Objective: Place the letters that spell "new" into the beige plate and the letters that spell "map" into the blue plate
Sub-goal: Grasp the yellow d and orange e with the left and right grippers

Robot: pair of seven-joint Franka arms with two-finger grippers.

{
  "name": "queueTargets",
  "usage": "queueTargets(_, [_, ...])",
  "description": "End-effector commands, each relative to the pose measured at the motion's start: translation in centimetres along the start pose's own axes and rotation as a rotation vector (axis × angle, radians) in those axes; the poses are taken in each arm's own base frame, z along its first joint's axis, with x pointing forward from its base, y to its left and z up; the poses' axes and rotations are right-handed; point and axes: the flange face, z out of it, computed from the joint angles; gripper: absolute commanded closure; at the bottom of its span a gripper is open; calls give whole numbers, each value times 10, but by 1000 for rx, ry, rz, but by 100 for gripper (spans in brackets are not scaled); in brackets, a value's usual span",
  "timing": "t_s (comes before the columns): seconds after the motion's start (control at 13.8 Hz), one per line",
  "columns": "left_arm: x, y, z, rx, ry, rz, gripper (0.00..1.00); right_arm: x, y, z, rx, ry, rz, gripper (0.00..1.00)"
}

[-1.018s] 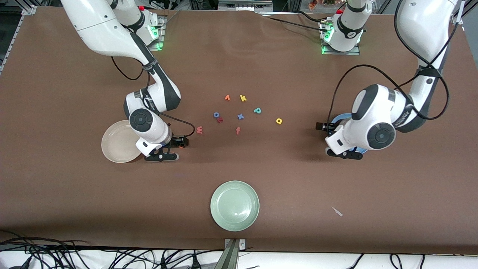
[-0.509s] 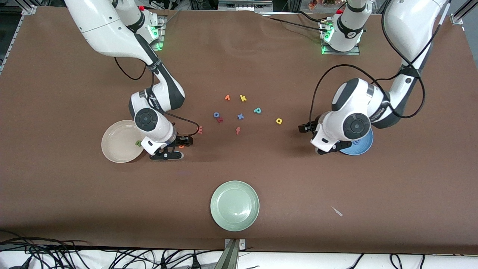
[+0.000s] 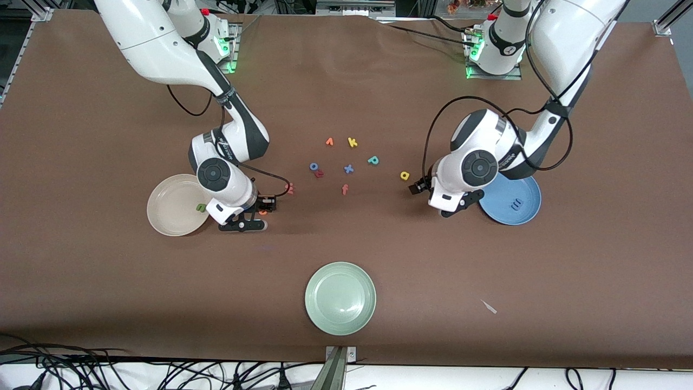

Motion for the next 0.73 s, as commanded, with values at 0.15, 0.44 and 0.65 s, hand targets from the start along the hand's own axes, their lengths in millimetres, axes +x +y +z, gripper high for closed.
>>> queueTargets(0.15, [-14, 10, 40, -65, 18, -122, 0, 6, -6, -1, 25, 7, 19, 46])
queueTargets(0.44, [-24, 19, 63, -94, 8, -245, 4, 9, -7, -3, 34, 12, 26, 53])
queueTargets(0.65, [-41, 16, 75, -100, 14, -323, 4, 9, -7, -3, 35, 13, 26, 63])
